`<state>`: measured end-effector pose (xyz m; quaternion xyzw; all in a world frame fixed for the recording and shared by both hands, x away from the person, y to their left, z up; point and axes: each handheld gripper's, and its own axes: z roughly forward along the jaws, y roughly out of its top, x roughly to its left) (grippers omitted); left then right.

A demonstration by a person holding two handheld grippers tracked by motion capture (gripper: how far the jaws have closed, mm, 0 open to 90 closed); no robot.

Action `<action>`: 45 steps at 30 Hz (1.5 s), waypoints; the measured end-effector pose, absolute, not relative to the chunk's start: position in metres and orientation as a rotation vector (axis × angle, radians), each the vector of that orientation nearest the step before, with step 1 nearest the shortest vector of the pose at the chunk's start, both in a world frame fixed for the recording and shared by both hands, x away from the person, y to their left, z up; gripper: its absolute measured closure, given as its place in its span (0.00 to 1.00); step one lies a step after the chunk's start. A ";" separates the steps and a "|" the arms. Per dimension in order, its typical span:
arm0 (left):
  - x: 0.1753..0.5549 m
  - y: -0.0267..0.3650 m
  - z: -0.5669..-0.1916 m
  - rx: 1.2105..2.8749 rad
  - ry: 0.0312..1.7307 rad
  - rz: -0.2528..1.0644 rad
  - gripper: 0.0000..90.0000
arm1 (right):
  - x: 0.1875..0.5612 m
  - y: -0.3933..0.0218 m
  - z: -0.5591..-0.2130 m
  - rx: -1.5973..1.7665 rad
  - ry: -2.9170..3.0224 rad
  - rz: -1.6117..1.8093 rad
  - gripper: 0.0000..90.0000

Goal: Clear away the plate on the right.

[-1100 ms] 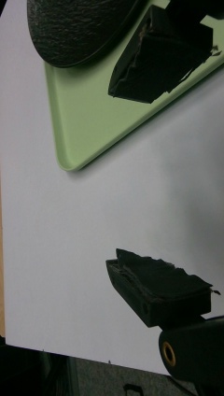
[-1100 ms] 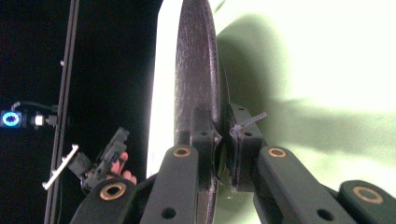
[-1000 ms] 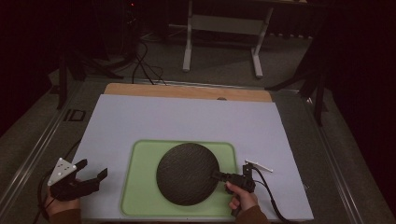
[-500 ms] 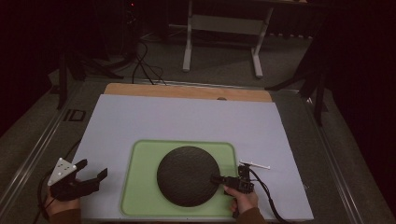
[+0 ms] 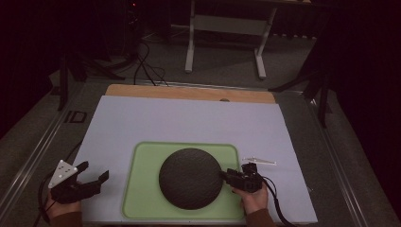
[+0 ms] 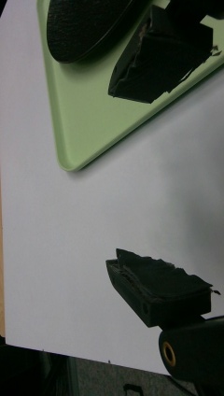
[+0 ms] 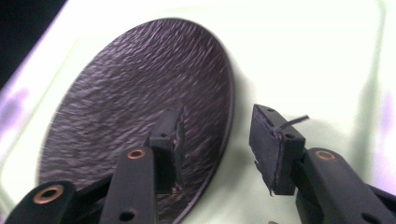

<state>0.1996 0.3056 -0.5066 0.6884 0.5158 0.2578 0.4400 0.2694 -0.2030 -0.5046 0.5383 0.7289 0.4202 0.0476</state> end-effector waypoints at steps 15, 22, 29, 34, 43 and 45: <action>0.199 0.306 -0.507 1.709 1.282 0.643 0.17 | 0.271 -0.239 -0.481 1.416 2.188 1.142 0.48; 0.199 0.306 -0.506 1.707 1.285 0.644 0.17 | 0.267 -0.273 -0.477 1.393 2.142 1.077 0.45; 0.199 0.306 -0.507 1.702 1.287 0.648 0.17 | 0.258 -0.304 -0.479 1.379 2.063 1.066 0.38; 0.199 0.306 -0.506 1.702 1.286 0.651 0.17 | 0.250 -0.319 -0.483 1.358 2.032 1.076 0.34; 0.197 0.307 -0.505 1.688 1.282 0.660 0.17 | 0.230 -0.339 -0.487 1.271 1.955 1.117 0.22; 0.197 0.307 -0.504 1.686 1.278 0.666 0.17 | 0.227 -0.340 -0.490 1.241 1.941 1.097 0.21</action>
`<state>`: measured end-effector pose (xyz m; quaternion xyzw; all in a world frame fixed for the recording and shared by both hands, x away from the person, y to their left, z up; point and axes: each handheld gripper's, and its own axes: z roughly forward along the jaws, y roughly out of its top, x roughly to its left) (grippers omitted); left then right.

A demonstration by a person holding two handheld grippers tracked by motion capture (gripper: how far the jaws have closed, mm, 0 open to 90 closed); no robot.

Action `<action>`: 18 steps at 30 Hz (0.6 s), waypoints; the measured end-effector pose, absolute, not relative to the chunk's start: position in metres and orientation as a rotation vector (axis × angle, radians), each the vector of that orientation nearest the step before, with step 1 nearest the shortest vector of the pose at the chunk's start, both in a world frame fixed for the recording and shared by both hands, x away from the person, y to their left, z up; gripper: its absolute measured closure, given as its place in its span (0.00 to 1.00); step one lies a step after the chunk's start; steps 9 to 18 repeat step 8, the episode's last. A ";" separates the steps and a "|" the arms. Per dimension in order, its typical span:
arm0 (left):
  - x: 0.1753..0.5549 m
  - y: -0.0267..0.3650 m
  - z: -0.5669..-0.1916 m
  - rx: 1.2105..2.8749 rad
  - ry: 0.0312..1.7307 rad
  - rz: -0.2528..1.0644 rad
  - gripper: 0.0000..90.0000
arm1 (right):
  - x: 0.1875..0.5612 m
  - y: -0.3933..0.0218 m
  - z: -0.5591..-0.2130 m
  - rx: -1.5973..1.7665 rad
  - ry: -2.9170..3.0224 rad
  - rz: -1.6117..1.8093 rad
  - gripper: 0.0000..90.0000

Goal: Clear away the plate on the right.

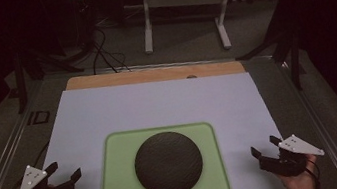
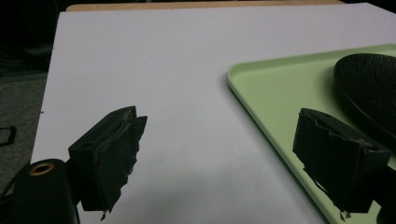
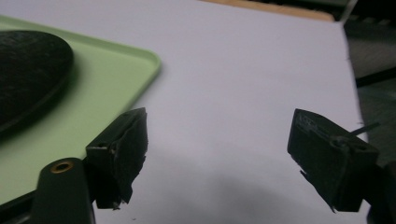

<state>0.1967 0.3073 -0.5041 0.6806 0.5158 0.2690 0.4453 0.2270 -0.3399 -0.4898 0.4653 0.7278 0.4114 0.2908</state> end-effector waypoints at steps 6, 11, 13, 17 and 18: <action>0.195 0.306 -0.502 1.682 1.265 0.689 0.16 | 0.226 -0.340 -0.492 1.216 1.920 1.117 0.21; 0.195 0.307 -0.502 1.683 1.268 0.697 0.16 | 0.226 -0.341 -0.492 1.221 1.918 1.125 0.21; 0.195 0.307 -0.502 1.683 1.268 0.697 0.16 | 0.226 -0.341 -0.492 1.221 1.918 1.125 0.21; 0.195 0.307 -0.502 1.683 1.268 0.697 0.16 | 0.226 -0.341 -0.492 1.221 1.918 1.125 0.21; 0.195 0.307 -0.502 1.683 1.268 0.697 0.16 | 0.226 -0.341 -0.492 1.221 1.918 1.125 0.21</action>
